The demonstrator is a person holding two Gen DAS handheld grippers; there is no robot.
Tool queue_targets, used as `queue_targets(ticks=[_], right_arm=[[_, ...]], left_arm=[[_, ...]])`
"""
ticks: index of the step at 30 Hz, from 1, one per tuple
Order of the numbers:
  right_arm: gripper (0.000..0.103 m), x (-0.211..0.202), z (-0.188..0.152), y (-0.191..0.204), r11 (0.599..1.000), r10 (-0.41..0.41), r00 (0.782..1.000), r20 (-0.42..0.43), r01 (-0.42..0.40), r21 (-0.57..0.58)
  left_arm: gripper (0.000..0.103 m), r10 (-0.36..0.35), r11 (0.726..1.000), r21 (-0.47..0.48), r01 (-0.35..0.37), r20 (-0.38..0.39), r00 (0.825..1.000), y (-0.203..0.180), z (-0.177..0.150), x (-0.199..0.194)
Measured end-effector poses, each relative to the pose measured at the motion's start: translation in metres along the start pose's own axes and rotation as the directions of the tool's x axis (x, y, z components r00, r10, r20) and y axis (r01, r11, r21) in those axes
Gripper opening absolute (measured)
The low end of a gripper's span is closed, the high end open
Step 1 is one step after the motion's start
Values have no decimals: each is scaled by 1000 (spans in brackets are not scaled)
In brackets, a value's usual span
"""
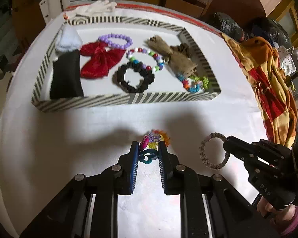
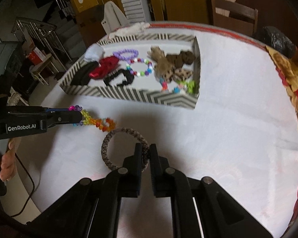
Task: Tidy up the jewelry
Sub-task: 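Grasp rainbow bead bracelet with left tool while right tool grasps silver coil bracelet, then lower rainbow bracelet into tray with left tool while right tool places silver bracelet there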
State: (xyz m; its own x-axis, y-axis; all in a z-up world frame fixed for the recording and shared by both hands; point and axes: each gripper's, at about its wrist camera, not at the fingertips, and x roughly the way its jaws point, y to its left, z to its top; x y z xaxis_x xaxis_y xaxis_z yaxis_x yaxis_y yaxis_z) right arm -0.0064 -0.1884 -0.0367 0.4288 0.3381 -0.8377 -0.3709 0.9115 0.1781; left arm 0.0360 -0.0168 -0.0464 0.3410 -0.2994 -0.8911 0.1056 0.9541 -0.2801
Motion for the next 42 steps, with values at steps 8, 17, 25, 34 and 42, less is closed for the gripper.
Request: queue_targets(ticks=[8,17,25,34,42], right_arm=[[7,-29,27,-3,1000,-9,997,76,9,-11],[7,-41,55,-11,1000,-17,992,124,17,5],[7,-37,79,-22,999,-36,990,140,33,25],[7,-10,109,-39,997,-47,991,129,40,61],[7,15,131,-56,994,-50,992,116,38,105]], left_arm=[[32,22,1000,0,-22,78,997,-5,22,-39],[31,47,999,18,-51,149,988,-13,51,-62],[31,29,998,57,-39,154,988,-30,73,-57],[31,-5,996,88,-4,105,994,-45,93,-22],[31,-73,996,55,70,53,996,-46,114,11]])
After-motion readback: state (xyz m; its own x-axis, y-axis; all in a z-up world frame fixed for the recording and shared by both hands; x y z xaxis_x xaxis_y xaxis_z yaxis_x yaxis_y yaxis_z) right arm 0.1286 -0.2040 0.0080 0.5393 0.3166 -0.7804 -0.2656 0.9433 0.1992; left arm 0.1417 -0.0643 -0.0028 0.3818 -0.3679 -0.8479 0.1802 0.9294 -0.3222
